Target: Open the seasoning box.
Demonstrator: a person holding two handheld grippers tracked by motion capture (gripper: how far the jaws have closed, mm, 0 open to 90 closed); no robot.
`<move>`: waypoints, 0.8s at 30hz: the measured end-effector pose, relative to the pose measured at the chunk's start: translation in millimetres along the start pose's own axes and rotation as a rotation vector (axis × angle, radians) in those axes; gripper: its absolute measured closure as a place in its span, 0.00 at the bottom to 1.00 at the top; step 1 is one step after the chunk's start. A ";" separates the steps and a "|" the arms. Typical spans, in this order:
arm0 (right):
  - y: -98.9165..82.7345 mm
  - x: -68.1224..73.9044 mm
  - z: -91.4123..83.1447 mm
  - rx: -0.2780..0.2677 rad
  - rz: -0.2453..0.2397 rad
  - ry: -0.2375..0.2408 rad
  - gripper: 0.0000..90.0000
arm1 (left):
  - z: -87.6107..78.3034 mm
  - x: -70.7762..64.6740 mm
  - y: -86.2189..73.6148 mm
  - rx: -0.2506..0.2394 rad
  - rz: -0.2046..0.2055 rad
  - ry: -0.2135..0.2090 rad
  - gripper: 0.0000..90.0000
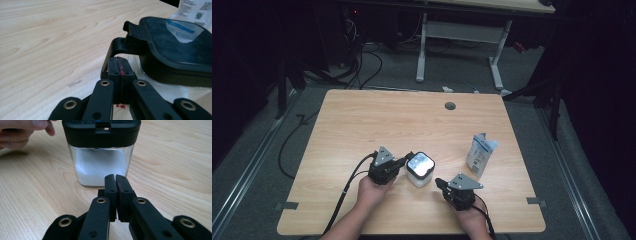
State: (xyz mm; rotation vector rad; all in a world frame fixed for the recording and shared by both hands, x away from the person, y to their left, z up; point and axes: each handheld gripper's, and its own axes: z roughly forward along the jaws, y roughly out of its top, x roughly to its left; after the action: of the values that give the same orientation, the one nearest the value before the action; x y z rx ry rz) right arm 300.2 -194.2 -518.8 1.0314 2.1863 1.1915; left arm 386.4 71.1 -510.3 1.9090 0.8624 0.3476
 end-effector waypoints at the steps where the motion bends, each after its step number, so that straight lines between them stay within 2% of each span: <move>1: -0.1 -0.5 -0.1 -0.002 -0.003 -0.001 0.98 | 2.2 1.3 2.2 0.000 0.002 -0.002 1.00; 3: -0.2 -0.9 -0.5 0.000 -0.001 -0.003 0.98 | 5.9 2.5 5.1 0.001 0.009 -0.007 1.00; 6: -0.5 -1.4 -0.7 0.000 0.000 -0.004 0.98 | 10.5 4.8 7.5 -0.006 -0.004 -0.031 1.00; 9: -0.6 -1.5 -1.5 -0.003 -0.002 -0.005 0.98 | 15.8 5.9 9.6 -0.006 0.009 -0.036 1.00; 14: -1.5 -3.3 -1.6 -0.001 0.006 -0.007 0.98 | 20.5 7.6 12.5 -0.006 0.010 -0.039 1.00; 18: -1.9 -2.9 -2.4 -0.001 0.005 -0.010 0.98 | 12.6 8.0 11.3 -0.009 0.019 -0.020 1.00; 24: -2.1 -4.8 -3.5 -0.003 0.012 -0.021 0.98 | -12.8 17.0 5.2 -0.018 0.033 0.018 1.00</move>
State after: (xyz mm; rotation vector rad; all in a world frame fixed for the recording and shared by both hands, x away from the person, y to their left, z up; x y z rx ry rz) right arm 300.0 -200.4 -518.6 1.0520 2.1649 1.1838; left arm 393.3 90.0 -501.6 1.9084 0.8375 0.3916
